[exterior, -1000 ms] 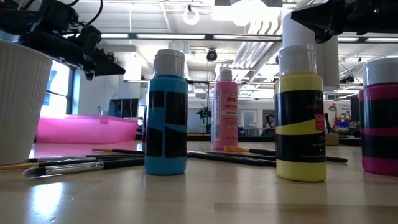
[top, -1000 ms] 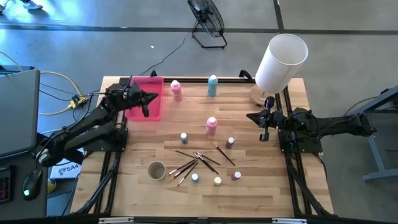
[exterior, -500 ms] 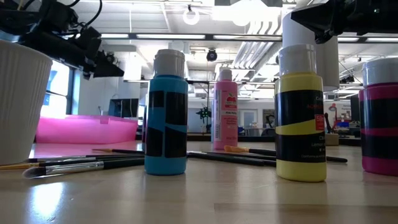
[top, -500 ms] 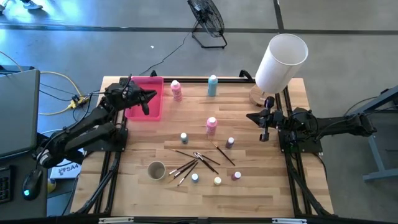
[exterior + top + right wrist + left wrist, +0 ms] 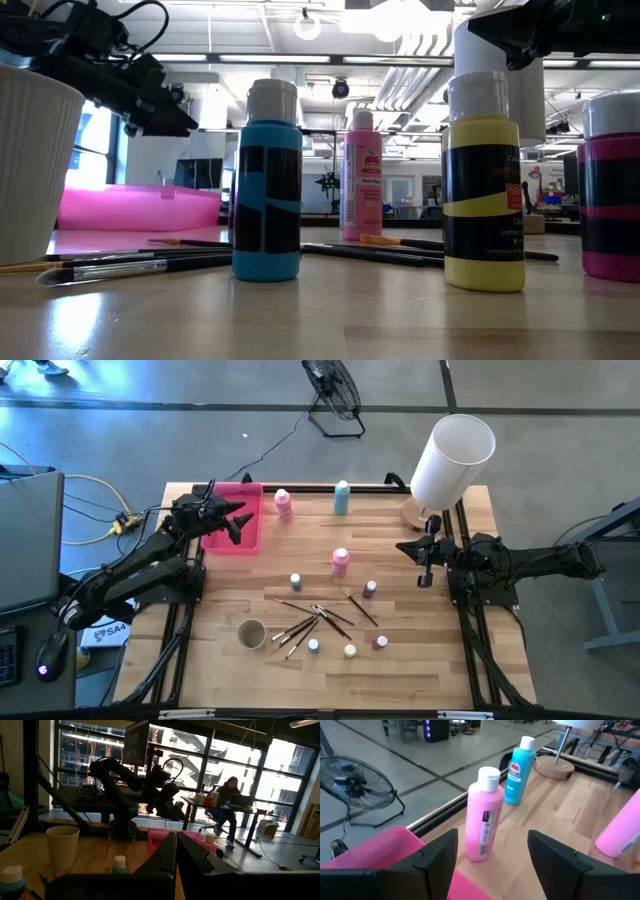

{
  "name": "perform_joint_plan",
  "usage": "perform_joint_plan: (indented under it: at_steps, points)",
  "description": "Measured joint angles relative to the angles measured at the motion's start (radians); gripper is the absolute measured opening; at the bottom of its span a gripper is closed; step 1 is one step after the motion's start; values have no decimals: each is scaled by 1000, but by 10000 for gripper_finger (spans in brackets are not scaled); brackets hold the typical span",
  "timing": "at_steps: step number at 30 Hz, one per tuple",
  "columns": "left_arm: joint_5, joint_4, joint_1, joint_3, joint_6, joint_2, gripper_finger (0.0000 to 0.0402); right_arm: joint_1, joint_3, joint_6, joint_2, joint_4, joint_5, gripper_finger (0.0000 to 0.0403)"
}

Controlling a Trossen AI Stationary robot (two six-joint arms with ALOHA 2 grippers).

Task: Pick & Place Paint Supplies
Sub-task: Put the big pink paint bottle into the pink bin

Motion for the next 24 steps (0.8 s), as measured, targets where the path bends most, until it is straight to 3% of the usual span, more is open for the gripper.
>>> perform_joint_plan:
  at_steps: [8,16,24]
  points:
    - [68,188,0,0,-10,97,236,0,0,-9,0,1,1,3]
    - [178,462,0,0,-18,358,236,0,0,-8,0,0,1,3]
    - [187,649,0,24,-15,552,236,0,0,-8,0,0,0,3]
